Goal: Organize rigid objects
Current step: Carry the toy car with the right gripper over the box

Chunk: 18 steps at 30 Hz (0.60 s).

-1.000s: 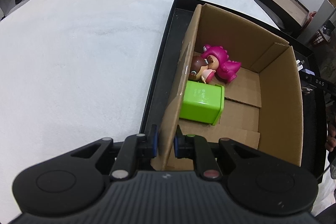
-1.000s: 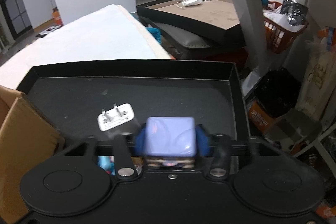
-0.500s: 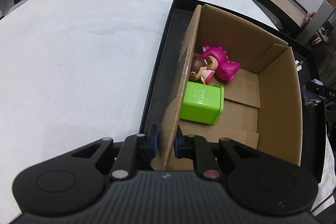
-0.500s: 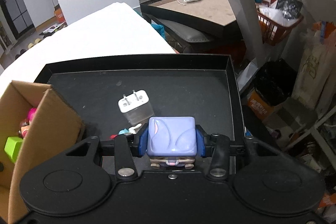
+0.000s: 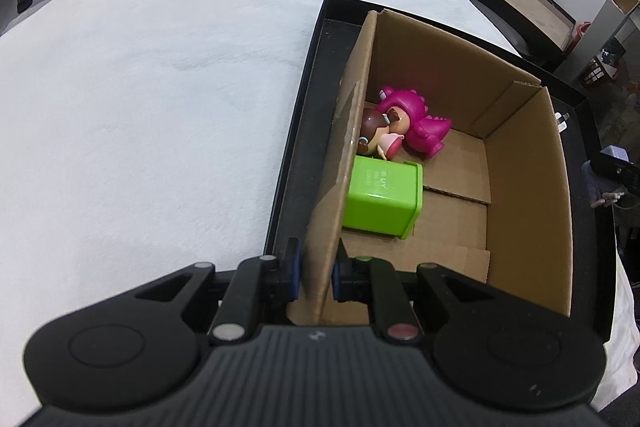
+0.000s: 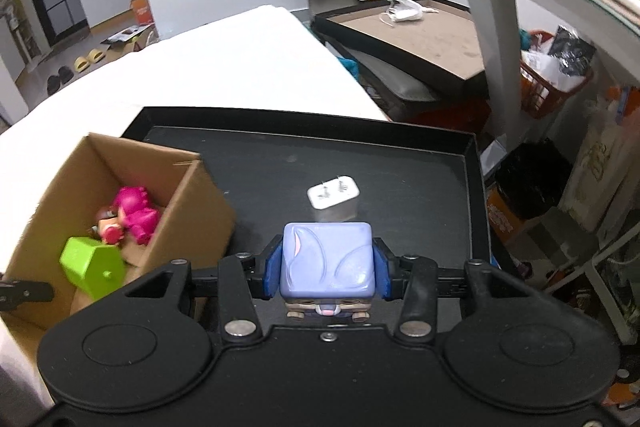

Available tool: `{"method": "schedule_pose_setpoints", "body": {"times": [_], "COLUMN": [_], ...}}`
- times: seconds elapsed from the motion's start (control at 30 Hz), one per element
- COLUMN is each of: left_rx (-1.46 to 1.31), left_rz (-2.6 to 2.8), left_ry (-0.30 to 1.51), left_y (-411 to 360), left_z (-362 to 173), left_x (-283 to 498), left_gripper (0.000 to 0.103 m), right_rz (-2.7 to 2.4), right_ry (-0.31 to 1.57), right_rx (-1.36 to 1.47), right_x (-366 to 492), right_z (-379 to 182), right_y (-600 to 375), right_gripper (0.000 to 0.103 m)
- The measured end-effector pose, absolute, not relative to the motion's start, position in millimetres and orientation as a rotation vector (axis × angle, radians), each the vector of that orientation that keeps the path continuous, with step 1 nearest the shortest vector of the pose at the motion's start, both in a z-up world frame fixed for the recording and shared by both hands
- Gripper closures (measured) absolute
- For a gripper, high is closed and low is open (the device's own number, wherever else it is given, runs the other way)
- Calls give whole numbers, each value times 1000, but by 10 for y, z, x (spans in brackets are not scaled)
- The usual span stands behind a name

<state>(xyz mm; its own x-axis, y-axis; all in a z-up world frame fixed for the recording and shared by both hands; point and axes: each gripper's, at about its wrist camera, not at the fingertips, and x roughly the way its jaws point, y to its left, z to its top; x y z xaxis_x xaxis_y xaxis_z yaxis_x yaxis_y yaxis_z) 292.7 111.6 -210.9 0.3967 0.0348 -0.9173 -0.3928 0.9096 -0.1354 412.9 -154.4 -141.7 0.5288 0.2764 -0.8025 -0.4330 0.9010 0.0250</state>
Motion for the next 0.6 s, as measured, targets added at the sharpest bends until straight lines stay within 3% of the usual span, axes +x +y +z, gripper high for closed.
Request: {"method": "schedule_pose_setpoints", "body": {"times": [0.6], "left_rx": [-408], "left_rz": [250], "left_ry": [1115], "left_y": [1196], "left_z": [-2117], "left_x": [2855], "left_gripper": [88], "right_rz": [501], "right_ry": [839], "right_rx": [-315], "right_x": [3856], "right_z": [-992], "right_y": [-864], "right_gripper": [60]}}
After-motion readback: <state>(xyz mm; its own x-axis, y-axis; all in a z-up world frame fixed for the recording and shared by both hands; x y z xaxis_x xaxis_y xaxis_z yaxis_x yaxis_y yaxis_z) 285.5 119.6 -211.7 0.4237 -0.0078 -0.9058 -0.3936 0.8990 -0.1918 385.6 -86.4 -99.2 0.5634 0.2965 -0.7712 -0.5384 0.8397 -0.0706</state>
